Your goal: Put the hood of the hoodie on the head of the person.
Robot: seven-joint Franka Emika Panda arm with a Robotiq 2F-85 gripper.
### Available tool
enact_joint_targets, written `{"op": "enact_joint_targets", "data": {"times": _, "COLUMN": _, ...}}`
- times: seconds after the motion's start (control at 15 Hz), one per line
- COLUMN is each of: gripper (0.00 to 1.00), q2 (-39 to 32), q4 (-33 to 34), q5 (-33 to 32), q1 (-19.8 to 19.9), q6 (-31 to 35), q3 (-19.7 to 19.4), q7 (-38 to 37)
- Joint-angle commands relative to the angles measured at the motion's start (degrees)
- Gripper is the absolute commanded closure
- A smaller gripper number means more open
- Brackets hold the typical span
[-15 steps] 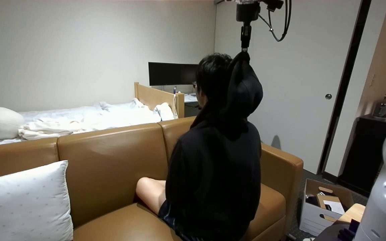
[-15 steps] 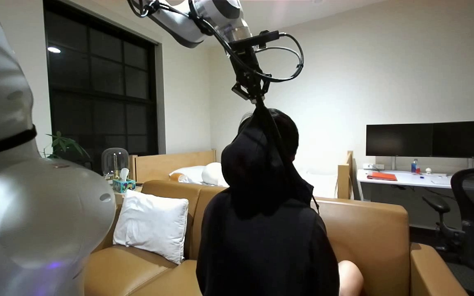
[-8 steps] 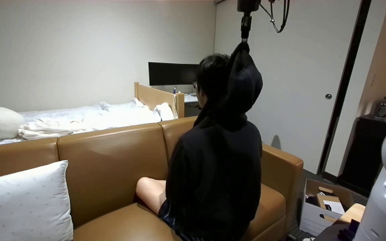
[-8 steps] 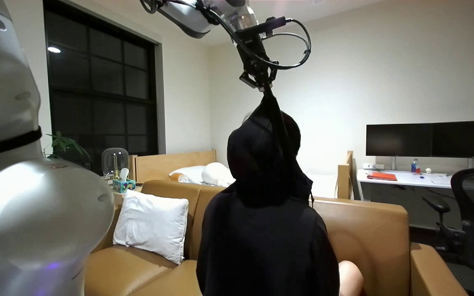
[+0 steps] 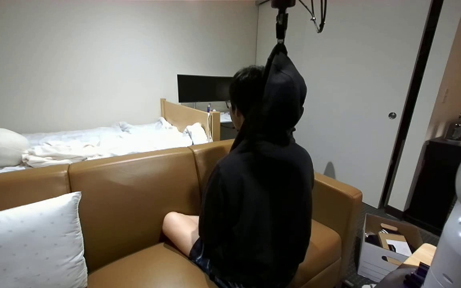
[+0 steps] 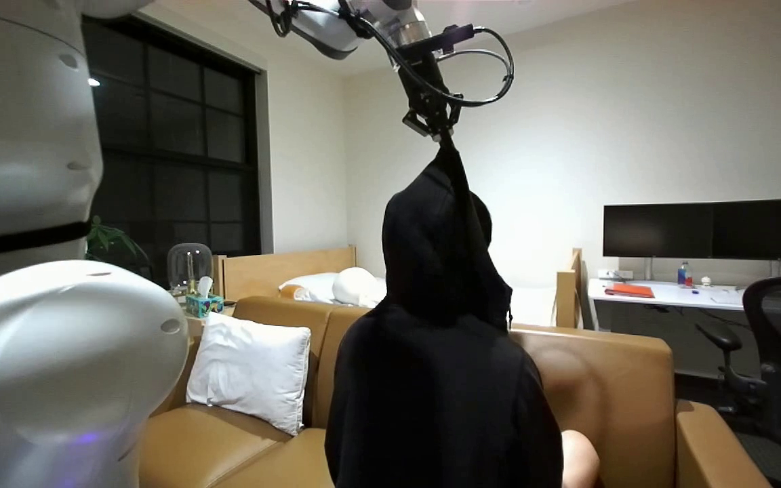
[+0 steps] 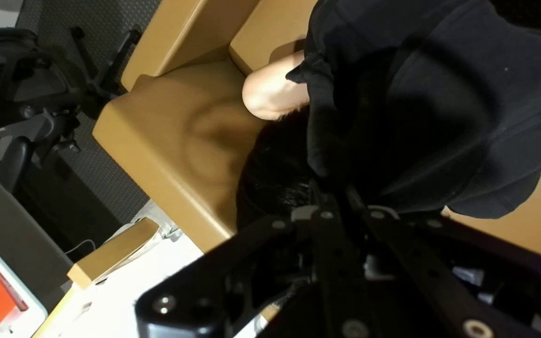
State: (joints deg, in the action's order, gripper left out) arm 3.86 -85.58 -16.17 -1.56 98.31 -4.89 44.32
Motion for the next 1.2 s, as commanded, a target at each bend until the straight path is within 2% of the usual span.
{"op": "enact_joint_targets", "data": {"times": 0.0, "gripper": 0.98, "q2": -6.70, "q4": 11.96, "q5": -0.49, "q1": 0.49, "q6": -4.65, "q3": 2.15, "q7": -1.16}}
{"op": "enact_joint_targets", "data": {"times": 0.53, "gripper": 0.98, "q2": -17.39, "q4": 28.91, "q5": 0.56, "q1": -0.98, "q6": -19.37, "q3": 5.73, "q7": -9.73}}
{"op": "enact_joint_targets", "data": {"times": 0.6, "gripper": 0.93, "q2": -14.92, "q4": 21.90, "q5": 0.00, "q1": -0.44, "q6": -15.59, "q3": 4.94, "q7": -7.41}}
{"op": "enact_joint_targets", "data": {"times": 0.8, "gripper": 0.93, "q2": -17.03, "q4": 25.50, "q5": 0.00, "q1": -0.88, "q6": -18.01, "q3": 5.38, "q7": -8.60}}
{"op": "enact_joint_targets", "data": {"times": 1.07, "gripper": 0.93, "q2": -17.40, "q4": 26.05, "q5": 0.00, "q1": -0.89, "q6": -18.14, "q3": 5.38, "q7": -8.61}}
{"op": "enact_joint_targets", "data": {"times": 1.13, "gripper": 0.98, "q2": -17.40, "q4": 26.06, "q5": 0.00, "q1": -0.89, "q6": -18.14, "q3": 5.38, "q7": -8.61}}
